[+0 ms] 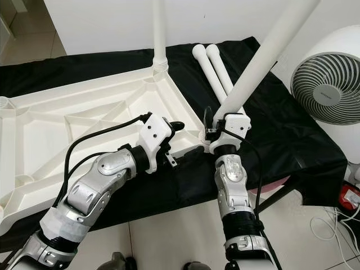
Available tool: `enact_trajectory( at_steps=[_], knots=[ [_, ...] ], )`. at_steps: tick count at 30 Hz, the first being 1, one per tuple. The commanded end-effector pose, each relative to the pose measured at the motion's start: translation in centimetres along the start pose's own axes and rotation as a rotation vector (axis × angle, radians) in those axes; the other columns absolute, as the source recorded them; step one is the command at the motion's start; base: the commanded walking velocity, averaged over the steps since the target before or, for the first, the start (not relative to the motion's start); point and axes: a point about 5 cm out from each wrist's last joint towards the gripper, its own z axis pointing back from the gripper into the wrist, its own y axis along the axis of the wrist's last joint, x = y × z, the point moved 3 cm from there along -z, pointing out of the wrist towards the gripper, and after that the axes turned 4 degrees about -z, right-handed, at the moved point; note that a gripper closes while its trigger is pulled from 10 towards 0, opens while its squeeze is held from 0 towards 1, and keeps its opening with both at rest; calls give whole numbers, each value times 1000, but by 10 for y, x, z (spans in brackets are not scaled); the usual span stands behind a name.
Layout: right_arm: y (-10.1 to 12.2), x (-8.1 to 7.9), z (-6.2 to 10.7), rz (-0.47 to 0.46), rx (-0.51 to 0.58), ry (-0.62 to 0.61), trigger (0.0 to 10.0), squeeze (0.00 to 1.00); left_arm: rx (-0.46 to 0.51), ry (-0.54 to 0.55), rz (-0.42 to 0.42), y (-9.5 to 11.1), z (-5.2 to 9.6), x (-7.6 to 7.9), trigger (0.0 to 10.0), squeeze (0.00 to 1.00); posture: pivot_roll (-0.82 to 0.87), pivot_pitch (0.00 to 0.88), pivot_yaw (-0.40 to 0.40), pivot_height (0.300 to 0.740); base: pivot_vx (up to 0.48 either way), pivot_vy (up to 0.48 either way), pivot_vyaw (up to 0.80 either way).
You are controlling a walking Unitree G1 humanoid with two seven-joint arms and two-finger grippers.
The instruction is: Building children table
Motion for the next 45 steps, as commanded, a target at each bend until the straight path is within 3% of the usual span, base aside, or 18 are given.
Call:
enact_trajectory(
  at_steps=[1, 6, 9, 19, 26, 38, 45],
  knots=[
    [-63, 25, 26, 27, -330, -88, 10000, 0, -1, -38, -2, 0, 1, 3, 10000, 0, -84, 124, 48, 740, 0, 0, 0],
    [-64, 28, 19, 43, -387, -96, 10000, 0, -1, -38, -3, 0, 1, 2, 10000, 0, -84, 124, 48, 740, 0, 0, 0],
    [-66, 22, 15, 85, -431, -51, 10000, 0, -2, -36, -5, 0, 0, 2, 10000, 0, -84, 124, 48, 740, 0, 0, 0],
    [-68, 16, 13, 72, -455, -29, 10000, 0, 0, -37, -6, 0, 0, 2, 10000, 0, -84, 124, 48, 740, 0, 0, 0],
    [-64, 17, 4, 127, -522, -23, 10000, 0, 0, -42, -6, 0, 0, 3, 10000, 0, -85, 113, 49, 740, 0, 0, 0],
    [-56, 14, -4, 155, -508, -8, 10000, 0, 2, -44, -8, 0, 1, 3, 10000, 0, -83, 107, 47, 740, 0, 0, 0],
    [-53, 15, 4, 117, -429, -27, 10000, 0, -1, -39, -12, 0, 1, 2, 10000, 0, -76, 100, 44, 740, 0, 0, 0]
  ],
)
